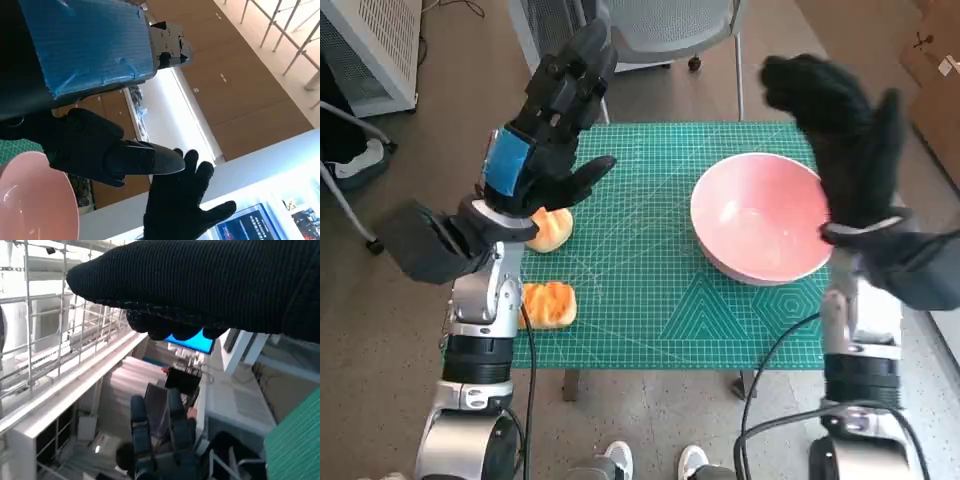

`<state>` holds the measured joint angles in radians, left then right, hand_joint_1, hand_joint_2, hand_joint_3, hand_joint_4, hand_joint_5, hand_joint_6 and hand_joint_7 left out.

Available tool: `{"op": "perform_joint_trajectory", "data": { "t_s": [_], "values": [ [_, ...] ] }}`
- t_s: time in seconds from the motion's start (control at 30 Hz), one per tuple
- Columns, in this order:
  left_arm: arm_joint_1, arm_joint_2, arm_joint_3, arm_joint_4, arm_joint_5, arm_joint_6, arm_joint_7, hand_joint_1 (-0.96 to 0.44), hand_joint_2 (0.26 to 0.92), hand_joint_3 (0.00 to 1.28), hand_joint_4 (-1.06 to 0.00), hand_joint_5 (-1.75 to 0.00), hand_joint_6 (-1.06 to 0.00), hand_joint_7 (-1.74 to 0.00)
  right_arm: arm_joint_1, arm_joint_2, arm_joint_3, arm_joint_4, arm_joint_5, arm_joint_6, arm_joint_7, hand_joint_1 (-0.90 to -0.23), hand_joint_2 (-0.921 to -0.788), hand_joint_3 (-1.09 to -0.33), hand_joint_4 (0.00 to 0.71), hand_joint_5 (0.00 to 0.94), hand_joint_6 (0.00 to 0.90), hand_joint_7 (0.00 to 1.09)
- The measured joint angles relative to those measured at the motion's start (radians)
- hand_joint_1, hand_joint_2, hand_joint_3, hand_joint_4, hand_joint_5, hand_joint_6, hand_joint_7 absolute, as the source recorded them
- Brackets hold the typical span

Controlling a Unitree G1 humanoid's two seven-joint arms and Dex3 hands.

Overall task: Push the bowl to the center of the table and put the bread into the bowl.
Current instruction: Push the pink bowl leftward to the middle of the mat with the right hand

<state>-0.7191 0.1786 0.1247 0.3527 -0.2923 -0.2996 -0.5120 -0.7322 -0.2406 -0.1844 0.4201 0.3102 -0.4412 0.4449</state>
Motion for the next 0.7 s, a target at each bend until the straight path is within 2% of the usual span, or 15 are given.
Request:
{"op": "perform_joint_trajectory", "data": {
  "t_s": [0.2, 0.37, 0.47, 0.7],
  "values": [
    [0.009, 0.0, 0.0, 0.0, 0.001, 0.0, 0.007, -0.63, 0.901, 0.29, 0.0, 0.0, 0.0, -0.32, -0.002, -0.055, -0.051, 0.056, 0.0, -0.042, -0.001, -0.668, -0.921, -0.63, 0.284, 0.0, 0.413, 0.0],
    [0.015, 0.0, 0.0, 0.0, 0.003, -0.001, 0.007, -0.63, 0.902, 0.29, 0.0, 0.0, 0.0, -0.32, -0.017, -0.106, -0.097, 0.193, -0.004, -0.105, -0.008, -0.653, -0.921, -0.652, 0.272, 0.0, 0.375, 0.0],
    [0.015, 0.0, 0.001, 0.0, 0.003, -0.003, 0.009, -0.63, 0.902, 0.29, 0.0, 0.0, 0.0, -0.32, -0.04, -0.134, -0.119, 0.301, -0.015, -0.15, -0.022, -0.652, -0.921, -0.665, 0.266, 0.0, 0.36, 0.0],
    [0.015, -0.003, -0.001, 0.0, 0.003, -0.005, 0.009, -0.63, 0.903, 0.29, 0.0, 0.0, 0.0, -0.32, -0.097, -0.183, -0.141, 0.515, -0.052, -0.214, -0.078, -0.643, -0.921, -0.715, 0.26, 0.0, 0.356, 0.0]
  ]
}}
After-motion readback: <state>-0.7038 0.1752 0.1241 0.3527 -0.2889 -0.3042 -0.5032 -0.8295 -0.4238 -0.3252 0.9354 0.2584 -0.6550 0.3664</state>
